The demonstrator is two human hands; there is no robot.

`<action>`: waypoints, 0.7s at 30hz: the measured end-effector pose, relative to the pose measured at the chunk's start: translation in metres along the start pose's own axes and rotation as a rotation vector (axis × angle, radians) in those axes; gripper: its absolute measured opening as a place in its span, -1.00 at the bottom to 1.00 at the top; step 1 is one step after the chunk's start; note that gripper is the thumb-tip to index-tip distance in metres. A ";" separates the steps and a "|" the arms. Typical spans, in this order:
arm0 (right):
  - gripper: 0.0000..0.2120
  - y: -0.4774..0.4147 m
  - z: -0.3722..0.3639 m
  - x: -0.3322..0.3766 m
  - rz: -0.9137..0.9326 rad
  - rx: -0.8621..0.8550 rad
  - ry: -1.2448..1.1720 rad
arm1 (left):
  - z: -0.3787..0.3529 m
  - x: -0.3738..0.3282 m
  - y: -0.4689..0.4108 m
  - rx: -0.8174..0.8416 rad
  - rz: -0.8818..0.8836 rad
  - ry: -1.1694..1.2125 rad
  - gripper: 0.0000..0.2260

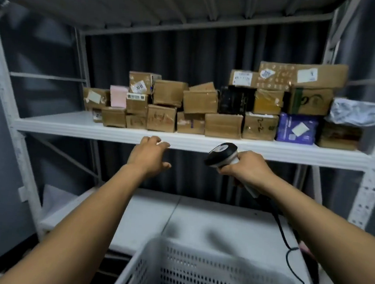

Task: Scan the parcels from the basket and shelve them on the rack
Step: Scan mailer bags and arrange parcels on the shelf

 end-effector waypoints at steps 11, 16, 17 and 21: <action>-0.87 0.069 -0.067 -0.145 -0.121 0.172 0.088 | -0.179 -0.095 0.105 0.296 -0.103 0.112 -0.39; -0.79 0.082 -0.092 -0.225 -0.160 0.221 0.266 | -0.255 -0.111 0.135 0.472 -0.101 0.163 -0.40; -0.77 0.083 -0.095 -0.243 -0.178 0.239 0.297 | -0.271 -0.116 0.140 0.499 -0.102 0.173 -0.40; -0.76 0.079 -0.099 -0.304 -0.302 0.277 0.338 | -0.328 -0.140 0.159 0.595 -0.110 0.212 -0.41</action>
Point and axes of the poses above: each hand's wrist, its own y-axis away from the middle knuckle, its own z-axis out of the back of the hand, x = y × z, the point moved 4 cm from there along -y, towards the middle knuckle, and after that the axes turned 7 degrees about -z, right-handed, at the moved point
